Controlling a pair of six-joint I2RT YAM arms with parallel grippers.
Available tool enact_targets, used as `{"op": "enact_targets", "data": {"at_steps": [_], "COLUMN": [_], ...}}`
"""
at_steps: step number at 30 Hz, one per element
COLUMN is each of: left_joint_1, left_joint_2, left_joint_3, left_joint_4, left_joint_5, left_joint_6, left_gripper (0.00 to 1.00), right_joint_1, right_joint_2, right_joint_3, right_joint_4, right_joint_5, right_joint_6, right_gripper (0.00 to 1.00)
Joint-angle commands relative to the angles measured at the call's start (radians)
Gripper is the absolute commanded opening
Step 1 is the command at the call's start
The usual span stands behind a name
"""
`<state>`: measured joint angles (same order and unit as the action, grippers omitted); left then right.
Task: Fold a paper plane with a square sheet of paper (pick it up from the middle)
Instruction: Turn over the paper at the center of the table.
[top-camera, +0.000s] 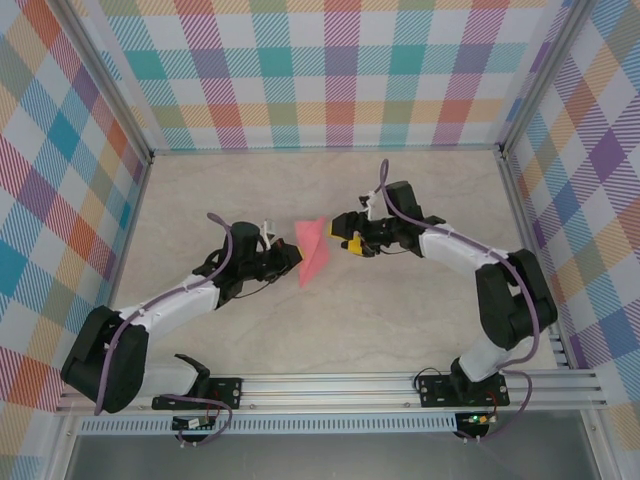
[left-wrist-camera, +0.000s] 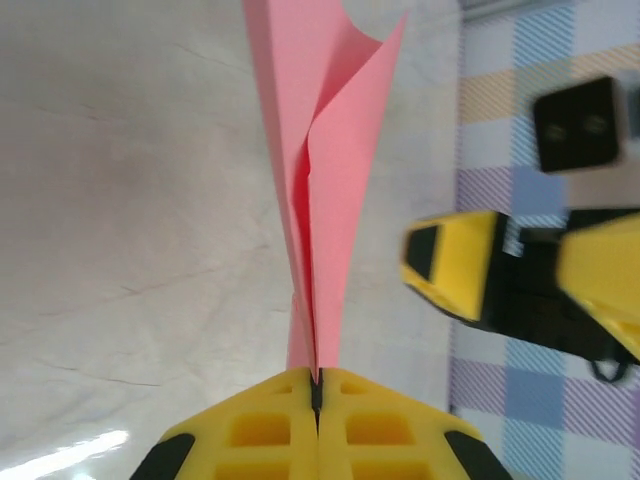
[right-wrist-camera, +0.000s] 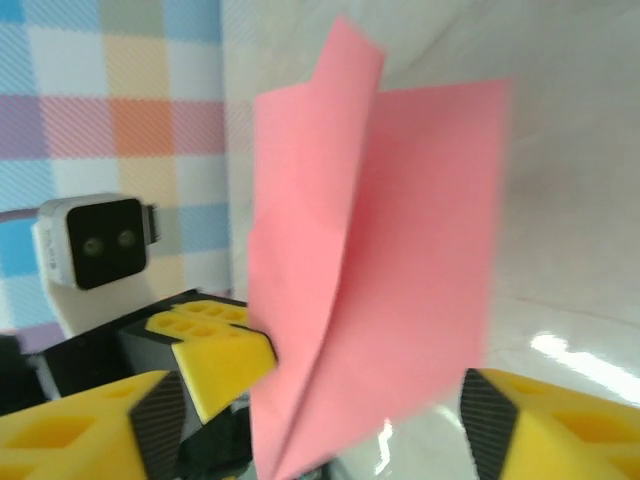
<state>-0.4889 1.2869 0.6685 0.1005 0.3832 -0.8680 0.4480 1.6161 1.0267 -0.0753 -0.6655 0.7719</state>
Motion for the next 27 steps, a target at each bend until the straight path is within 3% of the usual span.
{"op": "enact_targets", "data": {"at_steps": [1,8,17,21,27], "left_joint_1": [-0.015,-0.134,-0.271,-0.312,-0.344], "left_joint_2": [-0.033,0.070,0.366,0.508,0.677], "left_joint_3": [0.153,0.376,0.609,0.703,0.781], "left_joint_4": [-0.474,-0.841,-1.092,-1.145,-1.108], "left_joint_5": [-0.247,-0.717,-1.094,-1.158,-1.096], "left_joint_6": [0.233,0.309,0.234,0.208,0.204], "left_gripper": [0.03,0.04,0.04,0.04,0.08], "right_joint_1": [-0.001,-0.002,-0.002,-0.001,-0.003], "right_joint_2": [-0.088,-0.154,-0.168,-0.175,-0.192], "right_joint_3": [-0.034,-0.099,-0.125,-0.138,-0.162], "right_joint_4": [-0.174,-0.212,-0.236,-0.244,-0.260], "right_joint_5": [0.250,0.417,0.482,0.509,0.563], "right_joint_6": [-0.114,-0.114,-0.093,-0.079,-0.054], "right_gripper": [0.83,0.99,1.00,1.00,1.00]}}
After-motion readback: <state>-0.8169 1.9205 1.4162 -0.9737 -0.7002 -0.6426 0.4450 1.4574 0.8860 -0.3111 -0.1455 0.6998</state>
